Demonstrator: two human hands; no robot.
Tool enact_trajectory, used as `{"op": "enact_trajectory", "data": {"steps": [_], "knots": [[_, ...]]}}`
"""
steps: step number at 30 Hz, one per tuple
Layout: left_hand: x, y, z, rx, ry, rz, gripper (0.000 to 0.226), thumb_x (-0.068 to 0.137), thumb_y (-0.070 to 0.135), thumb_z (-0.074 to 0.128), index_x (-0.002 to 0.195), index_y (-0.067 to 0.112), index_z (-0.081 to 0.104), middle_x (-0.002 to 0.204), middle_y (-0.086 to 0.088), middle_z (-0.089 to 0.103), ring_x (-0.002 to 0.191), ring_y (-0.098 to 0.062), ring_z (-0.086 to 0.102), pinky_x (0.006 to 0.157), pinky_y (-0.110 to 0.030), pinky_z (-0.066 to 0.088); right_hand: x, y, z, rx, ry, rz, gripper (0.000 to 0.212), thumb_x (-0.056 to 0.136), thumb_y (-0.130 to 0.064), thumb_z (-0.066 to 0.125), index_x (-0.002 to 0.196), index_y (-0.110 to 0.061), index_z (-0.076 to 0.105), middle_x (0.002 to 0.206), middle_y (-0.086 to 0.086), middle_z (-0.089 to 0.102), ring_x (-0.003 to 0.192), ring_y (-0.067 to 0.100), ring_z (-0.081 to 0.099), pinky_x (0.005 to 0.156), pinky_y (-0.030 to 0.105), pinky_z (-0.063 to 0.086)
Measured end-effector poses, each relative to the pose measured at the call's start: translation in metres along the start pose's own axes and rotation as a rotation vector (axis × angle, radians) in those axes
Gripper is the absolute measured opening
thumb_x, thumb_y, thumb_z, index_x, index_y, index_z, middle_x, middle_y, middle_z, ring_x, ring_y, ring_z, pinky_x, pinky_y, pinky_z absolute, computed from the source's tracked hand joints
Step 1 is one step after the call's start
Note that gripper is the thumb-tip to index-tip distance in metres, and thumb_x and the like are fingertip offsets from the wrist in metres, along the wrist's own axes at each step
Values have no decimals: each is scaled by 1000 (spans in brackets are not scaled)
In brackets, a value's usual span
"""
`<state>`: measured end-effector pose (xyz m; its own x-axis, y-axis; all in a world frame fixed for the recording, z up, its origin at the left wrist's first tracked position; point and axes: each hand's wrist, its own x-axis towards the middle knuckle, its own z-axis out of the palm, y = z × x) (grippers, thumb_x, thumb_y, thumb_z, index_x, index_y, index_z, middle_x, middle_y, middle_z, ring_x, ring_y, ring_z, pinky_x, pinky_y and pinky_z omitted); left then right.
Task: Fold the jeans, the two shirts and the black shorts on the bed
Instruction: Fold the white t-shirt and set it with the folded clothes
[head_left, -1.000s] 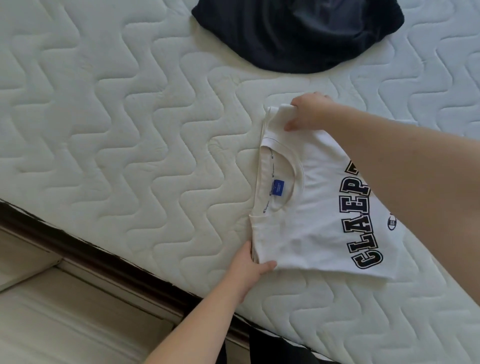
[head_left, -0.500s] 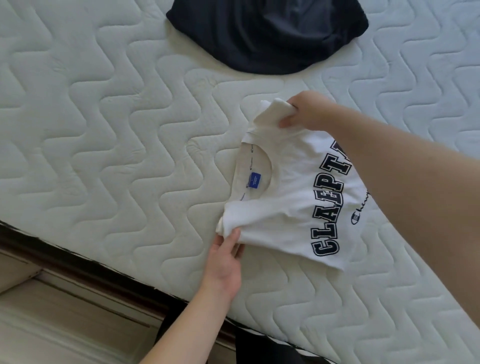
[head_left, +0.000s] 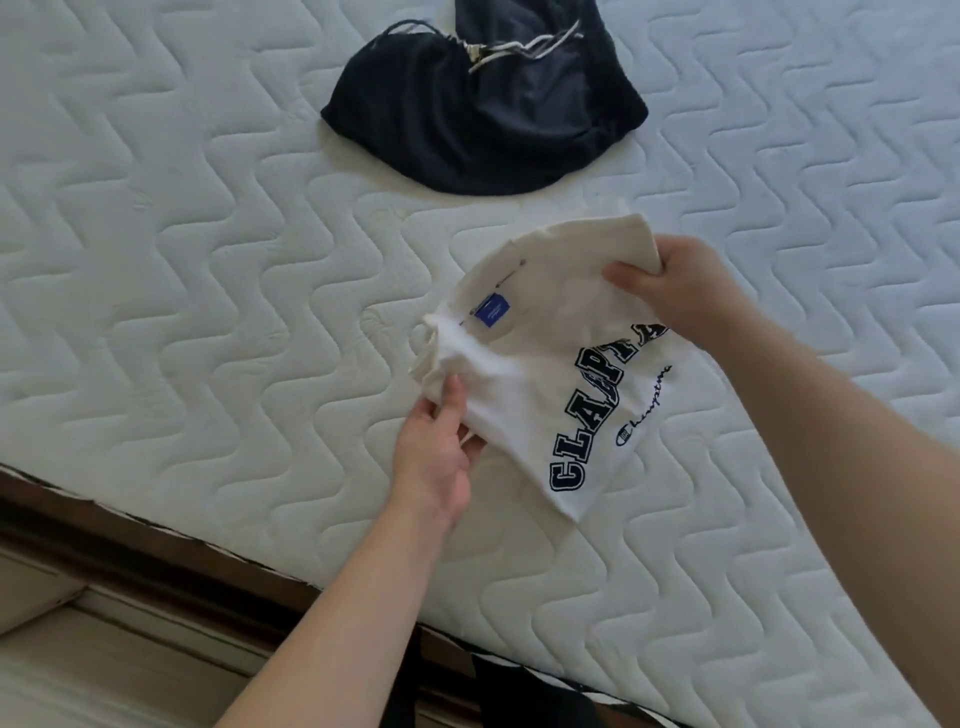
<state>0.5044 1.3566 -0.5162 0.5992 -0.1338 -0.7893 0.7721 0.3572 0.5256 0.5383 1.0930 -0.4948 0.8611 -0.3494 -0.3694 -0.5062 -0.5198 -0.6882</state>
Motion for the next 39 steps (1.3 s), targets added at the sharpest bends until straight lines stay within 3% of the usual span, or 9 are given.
{"op": "enact_trajectory", "data": {"steps": [5, 10, 13, 17, 21, 24, 28, 34, 39], "knots": [[-51, 42, 19, 193, -90, 183, 14, 99, 24, 54, 101, 22, 68, 92, 8, 75, 88, -12, 69, 82, -36, 55, -87, -16, -45, 304, 256, 107, 14, 87, -32, 71, 84, -19, 71, 75, -7, 68, 64, 0, 60, 67, 27, 51], [-113, 80, 47, 326, -241, 371, 20, 101, 28, 52, 96, 32, 71, 103, 10, 72, 98, -7, 66, 90, -31, 53, -185, -39, -86, 566, 343, 147, 6, 89, -26, 70, 84, -21, 71, 81, -9, 73, 75, 5, 68, 69, 22, 54], [-144, 92, 67, 523, -345, 520, 20, 104, 28, 48, 104, 37, 66, 103, 17, 69, 97, 1, 63, 81, -18, 50, -232, -47, -101, 672, 401, 171, 7, 90, -23, 68, 88, -17, 71, 80, -11, 75, 76, 5, 70, 67, 18, 54], [-173, 98, 75, 745, -383, 632, 18, 103, 33, 49, 103, 43, 64, 101, 11, 69, 96, -6, 64, 85, -32, 53, -282, -51, -107, 668, 463, 191, 10, 91, -24, 67, 84, -18, 70, 73, -14, 73, 69, 0, 67, 63, 15, 53], [-194, 108, 73, 851, -367, 553, 14, 101, 41, 51, 103, 33, 63, 97, 8, 70, 91, -9, 66, 82, -32, 54, -326, -60, -103, 669, 532, 208, 9, 91, -26, 66, 85, -19, 67, 75, -13, 70, 65, -7, 63, 58, 11, 48], [-198, 118, 63, 909, -390, 396, 31, 99, 46, 53, 111, 20, 65, 104, -3, 73, 94, -20, 69, 71, -32, 54, -357, -66, -96, 732, 581, 244, 10, 92, -27, 66, 86, -19, 68, 78, -11, 72, 70, -2, 67, 59, 13, 50], [-209, 124, 47, 934, -404, 225, 39, 100, 45, 51, 103, 10, 67, 84, -3, 72, 67, -14, 67, 51, -25, 48, -396, -77, -78, 790, 634, 298, 17, 90, -33, 67, 86, -17, 70, 81, -6, 74, 73, 5, 69, 63, 19, 55], [-235, 120, 38, 980, -622, 168, 49, 89, 55, 56, 100, 8, 67, 86, -7, 73, 70, -18, 67, 54, -27, 48, -450, -88, -49, 967, 749, 390, 25, 86, -35, 68, 94, -11, 70, 88, 2, 77, 82, 16, 73, 66, 23, 58], [-248, 118, 53, 1123, -767, 106, 37, 99, 42, 51, 96, 8, 66, 82, -6, 72, 63, -15, 67, 49, -25, 50, -486, -92, -34, 1032, 924, 429, 47, 64, -55, 76, 88, -15, 70, 84, -1, 76, 78, 13, 73, 65, 27, 58]]}}
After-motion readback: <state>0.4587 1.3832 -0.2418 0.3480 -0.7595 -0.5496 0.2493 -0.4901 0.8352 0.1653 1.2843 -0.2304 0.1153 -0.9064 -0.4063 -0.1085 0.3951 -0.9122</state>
